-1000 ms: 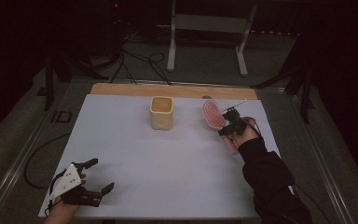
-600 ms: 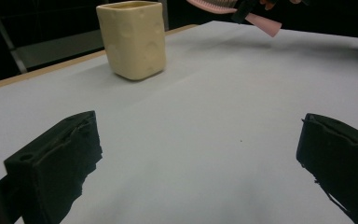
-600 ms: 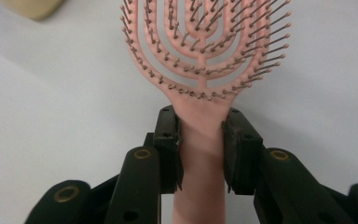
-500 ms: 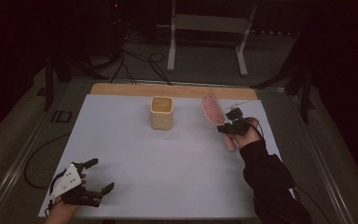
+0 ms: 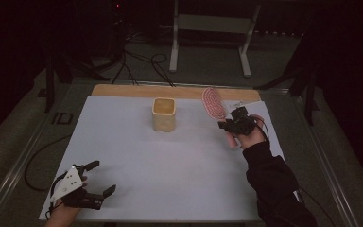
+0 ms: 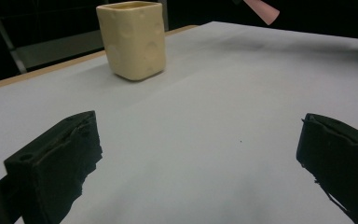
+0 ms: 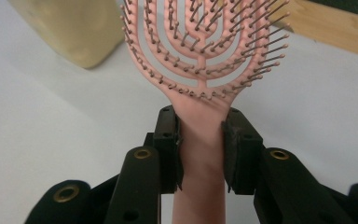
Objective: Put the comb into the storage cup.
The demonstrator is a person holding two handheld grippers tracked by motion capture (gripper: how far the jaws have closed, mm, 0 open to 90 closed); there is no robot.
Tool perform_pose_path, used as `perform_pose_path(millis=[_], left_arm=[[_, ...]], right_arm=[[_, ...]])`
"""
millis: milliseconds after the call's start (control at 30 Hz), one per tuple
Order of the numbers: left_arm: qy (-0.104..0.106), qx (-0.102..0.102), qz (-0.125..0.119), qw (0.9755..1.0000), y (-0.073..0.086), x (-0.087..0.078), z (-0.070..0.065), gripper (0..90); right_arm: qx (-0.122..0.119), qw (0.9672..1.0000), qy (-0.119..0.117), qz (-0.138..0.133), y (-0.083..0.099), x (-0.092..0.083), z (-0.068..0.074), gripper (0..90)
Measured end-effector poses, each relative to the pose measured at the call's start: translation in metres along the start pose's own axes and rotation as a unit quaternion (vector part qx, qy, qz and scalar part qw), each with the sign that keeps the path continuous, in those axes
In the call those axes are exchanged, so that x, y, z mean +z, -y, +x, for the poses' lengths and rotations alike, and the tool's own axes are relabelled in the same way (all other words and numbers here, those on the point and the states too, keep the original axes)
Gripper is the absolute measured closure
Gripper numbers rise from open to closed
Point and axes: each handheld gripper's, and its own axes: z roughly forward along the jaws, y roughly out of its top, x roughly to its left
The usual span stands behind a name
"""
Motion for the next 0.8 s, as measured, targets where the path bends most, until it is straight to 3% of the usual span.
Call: perform_pose_path(millis=[200, 800], left_arm=[[0.0, 0.0, 0.001, 1.0, 0.0, 0.0, 0.0, 0.0], [0.0, -0.001, 0.0, 1.0, 0.0, 0.0, 0.0, 0.0]], right_arm=[[-0.018, 0.9995, 0.001, -0.026, -0.006, -0.004, 0.007, 70.0], [-0.041, 0.9959, -0.018, -0.079, -0.029, -0.011, 0.03, 70.0]])
